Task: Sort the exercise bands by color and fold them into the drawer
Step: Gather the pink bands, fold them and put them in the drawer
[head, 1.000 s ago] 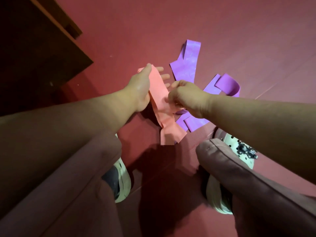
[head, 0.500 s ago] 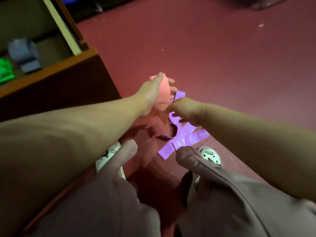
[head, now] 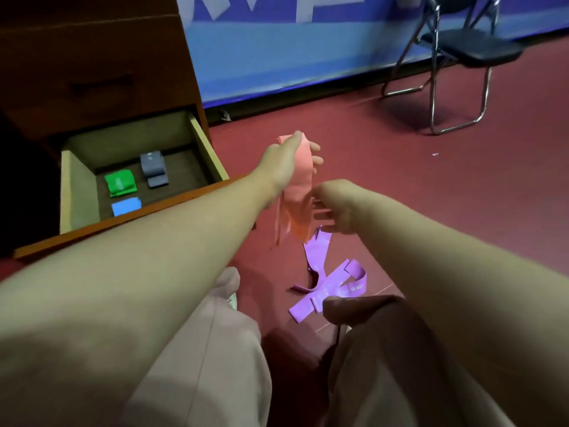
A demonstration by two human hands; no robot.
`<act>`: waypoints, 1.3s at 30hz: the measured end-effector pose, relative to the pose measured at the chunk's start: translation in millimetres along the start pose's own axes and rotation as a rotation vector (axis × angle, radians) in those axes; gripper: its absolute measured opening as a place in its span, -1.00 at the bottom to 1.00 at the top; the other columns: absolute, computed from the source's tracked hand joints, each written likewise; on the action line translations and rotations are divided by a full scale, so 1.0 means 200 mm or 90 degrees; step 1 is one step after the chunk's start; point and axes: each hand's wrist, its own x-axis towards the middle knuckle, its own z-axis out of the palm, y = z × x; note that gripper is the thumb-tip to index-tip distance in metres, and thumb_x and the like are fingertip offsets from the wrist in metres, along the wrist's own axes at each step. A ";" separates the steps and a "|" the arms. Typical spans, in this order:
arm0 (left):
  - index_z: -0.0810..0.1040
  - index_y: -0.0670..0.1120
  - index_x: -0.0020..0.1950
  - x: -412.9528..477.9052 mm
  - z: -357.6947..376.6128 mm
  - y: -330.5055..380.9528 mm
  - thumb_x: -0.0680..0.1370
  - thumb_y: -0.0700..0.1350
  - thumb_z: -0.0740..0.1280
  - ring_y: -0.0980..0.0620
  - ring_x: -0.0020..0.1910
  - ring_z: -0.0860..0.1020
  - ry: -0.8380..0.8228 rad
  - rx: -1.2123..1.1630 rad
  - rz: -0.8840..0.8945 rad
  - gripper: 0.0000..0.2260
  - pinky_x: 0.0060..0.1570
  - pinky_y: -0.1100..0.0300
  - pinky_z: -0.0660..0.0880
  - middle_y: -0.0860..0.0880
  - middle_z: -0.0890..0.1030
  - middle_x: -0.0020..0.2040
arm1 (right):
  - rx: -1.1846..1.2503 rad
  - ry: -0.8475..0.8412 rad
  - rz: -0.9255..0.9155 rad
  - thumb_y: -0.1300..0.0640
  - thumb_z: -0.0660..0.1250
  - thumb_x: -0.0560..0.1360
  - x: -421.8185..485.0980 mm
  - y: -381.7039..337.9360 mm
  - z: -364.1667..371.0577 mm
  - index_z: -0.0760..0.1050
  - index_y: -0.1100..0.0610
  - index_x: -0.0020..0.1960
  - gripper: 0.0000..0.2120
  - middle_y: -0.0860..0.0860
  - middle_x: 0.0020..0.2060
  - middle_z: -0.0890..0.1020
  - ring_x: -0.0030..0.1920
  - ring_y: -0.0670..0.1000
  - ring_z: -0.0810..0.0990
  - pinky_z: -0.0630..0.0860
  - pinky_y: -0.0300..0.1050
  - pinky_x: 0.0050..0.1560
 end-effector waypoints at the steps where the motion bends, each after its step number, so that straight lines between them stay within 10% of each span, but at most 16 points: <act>1: 0.56 -0.16 -0.11 -0.03 -0.01 0.02 0.69 -0.01 0.04 -0.05 -0.31 0.52 0.007 -0.002 0.008 -0.61 -0.32 0.27 0.50 -0.17 0.60 -0.20 | 0.033 -0.002 0.001 0.17 0.22 0.51 -0.04 0.01 0.01 0.49 0.08 -0.13 -0.91 -0.02 -0.19 0.54 -0.14 0.04 0.50 0.43 -0.03 -0.03; 8: 0.62 -0.19 -0.06 -0.19 -0.07 0.08 0.69 -0.04 0.06 -0.02 -0.20 0.59 0.055 -0.014 0.073 -0.61 -0.19 0.31 0.54 -0.14 0.63 -0.13 | 0.211 -0.078 -0.032 0.14 0.24 0.55 -0.19 0.14 0.14 0.55 0.03 -0.08 -0.88 -0.08 -0.15 0.60 -0.10 -0.04 0.55 0.40 0.04 0.14; 14: 0.63 -0.20 -0.04 -0.24 -0.12 0.01 0.68 -0.03 0.07 -0.07 -0.15 0.61 0.027 -0.032 0.050 -0.60 0.01 0.11 0.55 -0.16 0.65 -0.11 | 0.068 0.017 -0.101 0.18 0.33 0.47 -0.14 0.12 0.15 0.58 0.09 0.00 -0.87 0.00 -0.08 0.56 -0.07 0.02 0.48 0.40 -0.11 -0.13; 18: 0.71 -0.05 -0.14 -0.16 -0.18 0.01 0.66 0.03 0.11 -0.06 -0.07 0.61 0.034 0.033 0.050 -0.59 0.07 0.02 0.53 -0.10 0.69 -0.07 | 0.069 -0.042 -0.215 0.30 0.29 0.46 -0.09 0.05 0.13 0.49 0.05 0.32 -0.55 -0.07 0.16 0.60 0.08 -0.08 0.54 0.39 -0.23 -0.04; 26: 0.73 0.01 -0.15 -0.06 -0.22 0.04 0.63 0.06 0.13 -0.05 -0.11 0.53 -0.001 0.098 0.056 -0.61 -0.06 0.10 0.42 -0.27 0.57 0.22 | 0.040 -0.132 -0.292 0.26 0.25 0.49 -0.05 -0.02 0.18 0.51 0.17 0.18 -0.73 0.06 -0.08 0.67 -0.19 -0.09 0.62 0.49 -0.27 -0.16; 30: 0.73 0.03 -0.16 -0.02 -0.24 0.05 0.63 0.07 0.12 0.00 -0.21 0.49 0.008 0.092 0.069 -0.59 -0.11 0.10 0.41 -0.31 0.56 0.20 | 0.078 -0.128 -0.271 0.16 0.27 0.49 -0.02 -0.04 0.20 0.52 0.10 0.22 -0.70 0.10 0.09 0.67 0.11 0.11 0.64 0.53 0.00 0.14; 39: 0.68 -0.12 -0.08 0.04 -0.28 0.01 0.67 0.03 0.06 -0.02 -0.02 0.62 0.159 0.037 -0.013 -0.56 0.02 0.12 0.52 -0.11 0.69 -0.01 | 0.090 -0.164 -0.286 0.14 0.24 0.60 -0.05 -0.06 0.18 0.55 0.21 -0.02 -0.83 0.09 -0.24 0.60 -0.29 0.00 0.53 0.47 -0.19 -0.24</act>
